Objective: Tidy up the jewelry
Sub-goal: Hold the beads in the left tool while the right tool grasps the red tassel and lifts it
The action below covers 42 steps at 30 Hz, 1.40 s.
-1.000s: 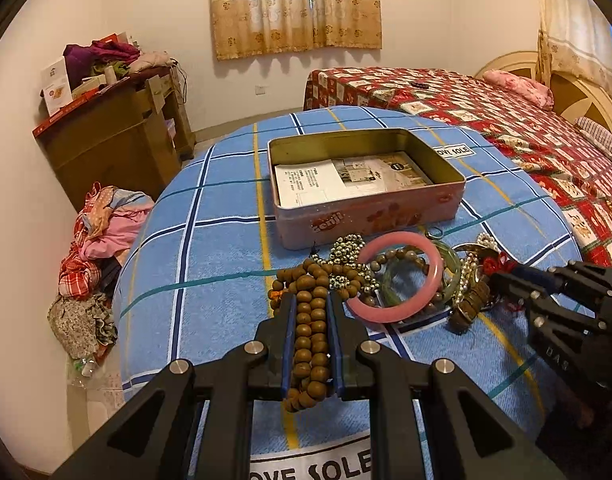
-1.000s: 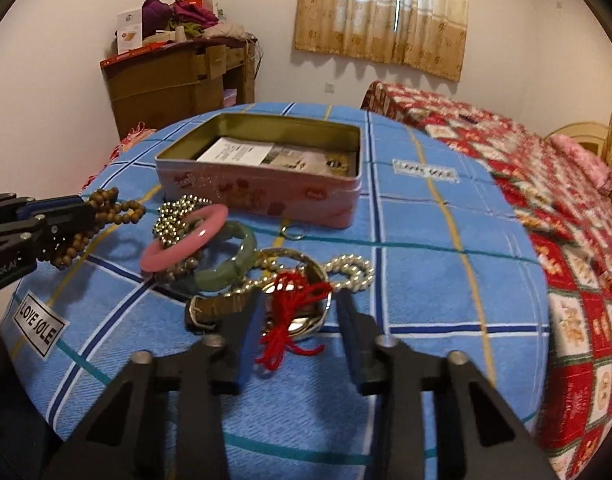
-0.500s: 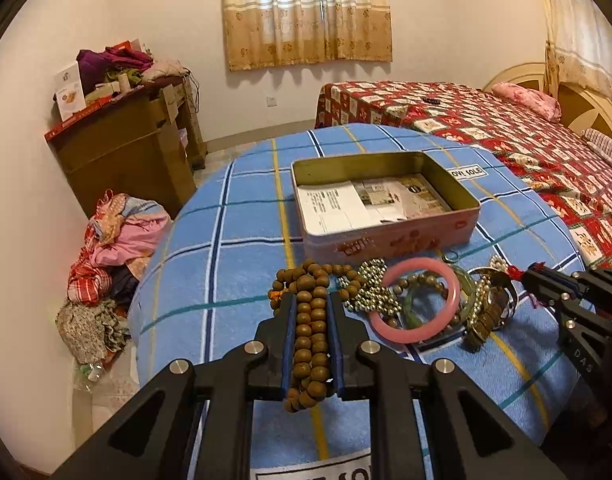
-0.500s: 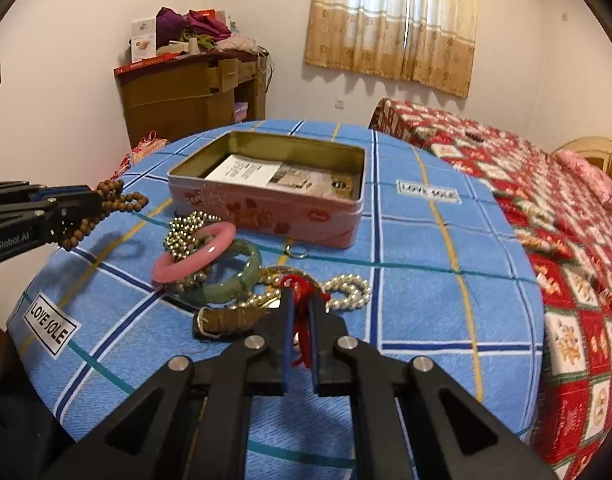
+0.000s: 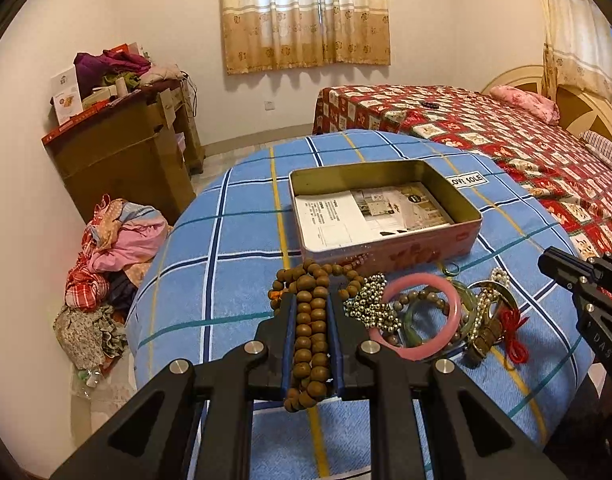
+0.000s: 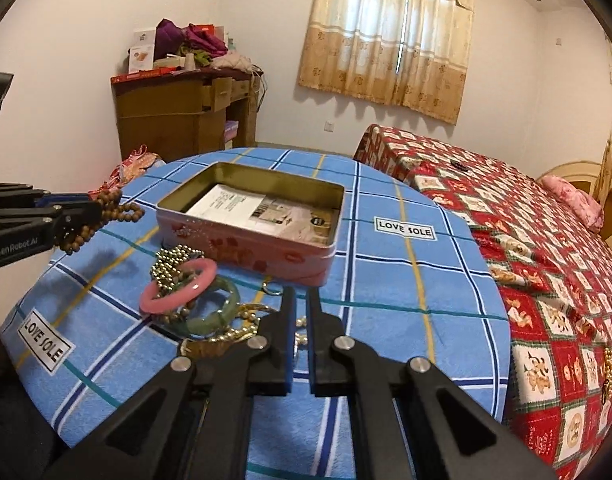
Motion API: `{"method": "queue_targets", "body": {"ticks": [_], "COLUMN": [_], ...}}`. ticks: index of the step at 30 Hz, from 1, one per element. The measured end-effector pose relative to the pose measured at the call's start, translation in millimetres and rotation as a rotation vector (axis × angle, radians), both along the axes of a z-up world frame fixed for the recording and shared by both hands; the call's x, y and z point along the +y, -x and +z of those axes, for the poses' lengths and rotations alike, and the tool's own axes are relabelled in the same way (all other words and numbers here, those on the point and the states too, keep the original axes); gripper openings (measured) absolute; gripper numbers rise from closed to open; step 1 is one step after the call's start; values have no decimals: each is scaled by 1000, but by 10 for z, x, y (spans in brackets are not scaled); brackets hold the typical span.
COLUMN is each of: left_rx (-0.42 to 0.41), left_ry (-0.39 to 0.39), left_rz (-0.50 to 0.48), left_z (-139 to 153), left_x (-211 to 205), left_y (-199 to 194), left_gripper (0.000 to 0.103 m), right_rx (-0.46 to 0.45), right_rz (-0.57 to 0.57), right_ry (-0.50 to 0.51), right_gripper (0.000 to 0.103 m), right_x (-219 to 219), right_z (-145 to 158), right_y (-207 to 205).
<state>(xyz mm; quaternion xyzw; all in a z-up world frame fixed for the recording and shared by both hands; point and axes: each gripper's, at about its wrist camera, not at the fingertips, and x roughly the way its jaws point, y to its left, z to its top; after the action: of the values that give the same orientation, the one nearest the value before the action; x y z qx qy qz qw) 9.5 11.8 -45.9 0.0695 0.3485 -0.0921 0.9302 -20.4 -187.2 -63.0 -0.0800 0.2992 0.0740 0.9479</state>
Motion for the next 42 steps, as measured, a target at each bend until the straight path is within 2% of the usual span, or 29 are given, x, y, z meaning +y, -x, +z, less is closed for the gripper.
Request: {"method": "queue_targets", "body": {"ticks": [6, 7, 8, 9, 10, 13, 18, 21, 22, 28, 31, 36, 42], "left_rx": [-1, -4, -8, -10, -11, -7, 22, 38, 39, 32, 18, -17, -59], "left_ry": [-3, -3, -5, -6, -9, -24, -38, -34, -34, -18, -12, -5, -10], "left_rz": [-5, -8, -10, -14, -19, -40, -56, -59, -60, -44, -27, -6, -29], "left_z": [4, 11, 19, 23, 20, -25, -160, -206, -208, -151, -82, 84, 296], "left_x": [-3, -10, -23, -34, -46, -92, -145, -158, -160, -68, 12, 95, 31], "left_y": [8, 24, 43, 61, 83, 159, 212, 189, 185, 145, 88, -57, -219], "left_gripper": [15, 15, 15, 15, 15, 15, 15, 15, 15, 15, 15, 15, 15], "right_rx": [39, 50, 70, 82, 90, 120, 182, 225, 228, 131, 93, 56, 18], "right_rz": [14, 15, 29, 43, 50, 85, 60, 61, 63, 58, 44, 32, 32], "right_ry": [-21, -29, -39, -49, -47, -1, -1, -22, -18, 26, 14, 32, 29], "right_gripper": [7, 21, 44, 50, 50, 48, 47, 25, 9, 7, 7, 7, 7], "right_x": [-12, 1, 24, 52, 89, 228, 201, 155, 155, 136, 68, 19, -39], "right_z": [-4, -18, -44, -64, -89, -185, -314, -418, -433, -268, -136, -2, 159], "right_y": [-6, 16, 47, 76, 111, 160, 76, 35, 36, 137, 137, 11, -195]}}
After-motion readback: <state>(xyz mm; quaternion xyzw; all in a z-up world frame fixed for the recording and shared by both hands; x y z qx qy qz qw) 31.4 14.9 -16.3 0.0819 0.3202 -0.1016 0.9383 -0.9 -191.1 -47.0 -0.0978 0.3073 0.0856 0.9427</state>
